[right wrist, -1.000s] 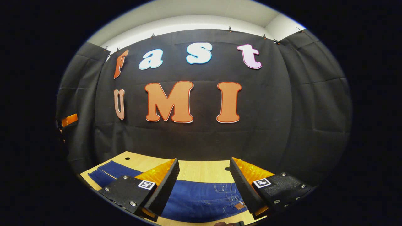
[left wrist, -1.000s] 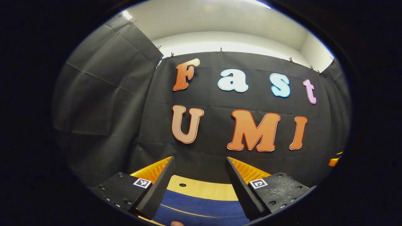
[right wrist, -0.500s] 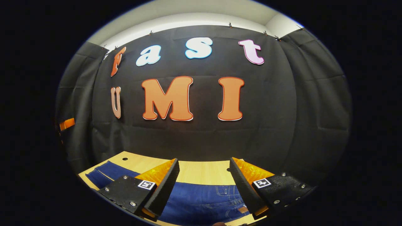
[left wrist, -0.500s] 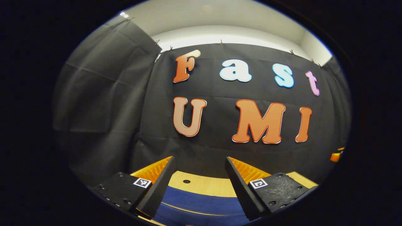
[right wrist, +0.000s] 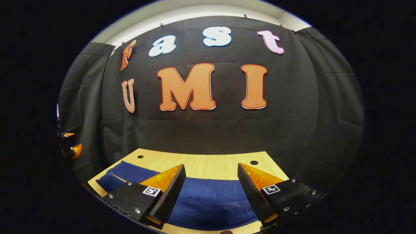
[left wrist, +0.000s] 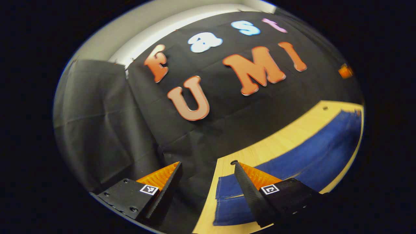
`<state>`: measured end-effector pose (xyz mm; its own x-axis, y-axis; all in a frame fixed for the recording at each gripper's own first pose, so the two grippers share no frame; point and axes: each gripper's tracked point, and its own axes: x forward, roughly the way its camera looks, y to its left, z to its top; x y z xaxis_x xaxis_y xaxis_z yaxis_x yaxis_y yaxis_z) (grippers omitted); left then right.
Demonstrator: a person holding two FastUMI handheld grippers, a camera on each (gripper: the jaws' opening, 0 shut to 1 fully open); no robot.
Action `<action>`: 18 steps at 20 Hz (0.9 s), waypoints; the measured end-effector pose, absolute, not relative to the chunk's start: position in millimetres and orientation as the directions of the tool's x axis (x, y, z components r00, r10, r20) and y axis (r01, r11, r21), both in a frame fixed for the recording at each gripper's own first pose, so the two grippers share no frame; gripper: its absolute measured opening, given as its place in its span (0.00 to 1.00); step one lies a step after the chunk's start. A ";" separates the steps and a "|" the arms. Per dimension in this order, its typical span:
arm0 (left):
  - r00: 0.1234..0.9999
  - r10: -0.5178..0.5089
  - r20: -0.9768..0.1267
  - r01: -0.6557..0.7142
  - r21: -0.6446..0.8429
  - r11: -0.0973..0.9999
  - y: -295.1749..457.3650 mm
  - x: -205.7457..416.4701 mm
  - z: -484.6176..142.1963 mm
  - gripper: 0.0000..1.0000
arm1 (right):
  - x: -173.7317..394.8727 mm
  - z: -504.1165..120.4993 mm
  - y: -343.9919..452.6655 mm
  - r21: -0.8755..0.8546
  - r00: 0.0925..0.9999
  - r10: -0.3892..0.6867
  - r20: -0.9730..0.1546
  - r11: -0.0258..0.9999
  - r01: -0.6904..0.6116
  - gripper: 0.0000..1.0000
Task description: Grasp the waist and the cuffs of the jeans and fold them to make the two legs overlap; first hold the waist and fold one-third of the jeans toward the cuffs, then hold the cuffs and fold the remaining one-third in the same direction to finish folding.
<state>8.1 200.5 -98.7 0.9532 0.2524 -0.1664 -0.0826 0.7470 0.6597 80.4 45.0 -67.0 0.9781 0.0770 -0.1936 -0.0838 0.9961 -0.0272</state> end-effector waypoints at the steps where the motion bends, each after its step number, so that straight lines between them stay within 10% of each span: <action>1: 0.949 0.234 -0.212 -0.021 0.697 0.717 201.1 4.6 -117.5 0.98 | 77.6 -70.1 44.6 -0.034 0.976 0.076 -0.202 0.996 -0.085 0.98; 7: 0.842 0.197 -0.502 0.338 0.776 0.533 221.3 -4.9 -222.9 0.99 | 64.4 -91.1 29.1 -0.052 0.966 0.051 -0.254 0.996 -0.066 0.98; 18: 0.686 0.157 -0.711 0.685 0.703 0.191 223.3 -30.7 -326.4 0.99 | 42.4 -118.3 -1.3 -0.070 0.945 -0.020 -0.325 0.998 -0.003 0.98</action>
